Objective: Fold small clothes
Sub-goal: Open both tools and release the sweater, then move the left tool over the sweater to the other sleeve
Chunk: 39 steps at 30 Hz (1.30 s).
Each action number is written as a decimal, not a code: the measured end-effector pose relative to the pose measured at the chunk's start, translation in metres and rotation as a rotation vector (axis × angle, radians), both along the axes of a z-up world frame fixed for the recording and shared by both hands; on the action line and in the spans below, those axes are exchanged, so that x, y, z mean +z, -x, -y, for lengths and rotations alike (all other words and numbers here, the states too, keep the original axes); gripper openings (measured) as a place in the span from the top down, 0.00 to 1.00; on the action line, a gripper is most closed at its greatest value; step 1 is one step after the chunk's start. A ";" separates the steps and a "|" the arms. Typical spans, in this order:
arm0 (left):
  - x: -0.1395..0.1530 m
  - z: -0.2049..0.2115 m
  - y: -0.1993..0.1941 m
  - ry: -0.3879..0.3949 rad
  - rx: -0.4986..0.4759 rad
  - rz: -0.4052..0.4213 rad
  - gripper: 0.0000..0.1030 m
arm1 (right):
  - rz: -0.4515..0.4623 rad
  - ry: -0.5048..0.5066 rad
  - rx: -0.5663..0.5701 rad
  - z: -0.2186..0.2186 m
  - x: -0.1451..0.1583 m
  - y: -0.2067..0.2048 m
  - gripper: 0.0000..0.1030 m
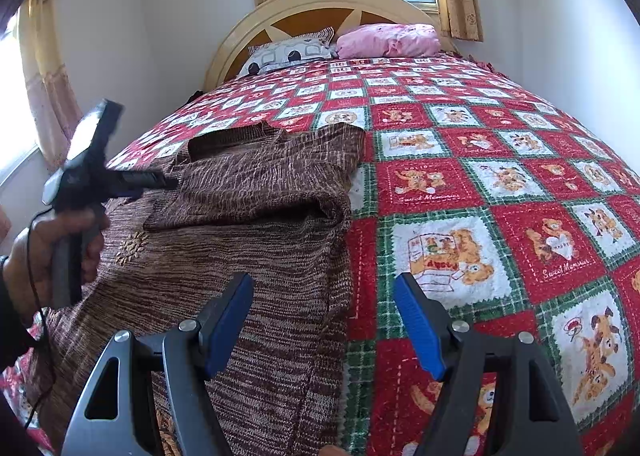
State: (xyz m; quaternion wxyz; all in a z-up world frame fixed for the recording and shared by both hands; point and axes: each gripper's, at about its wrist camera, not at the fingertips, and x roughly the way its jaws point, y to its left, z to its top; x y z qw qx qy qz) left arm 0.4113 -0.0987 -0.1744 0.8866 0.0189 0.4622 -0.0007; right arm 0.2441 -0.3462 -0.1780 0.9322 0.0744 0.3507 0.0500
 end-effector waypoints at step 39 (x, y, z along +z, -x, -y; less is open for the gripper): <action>0.001 -0.052 0.066 0.085 -0.061 0.033 0.00 | -0.144 0.217 0.086 -0.079 0.012 -0.078 0.28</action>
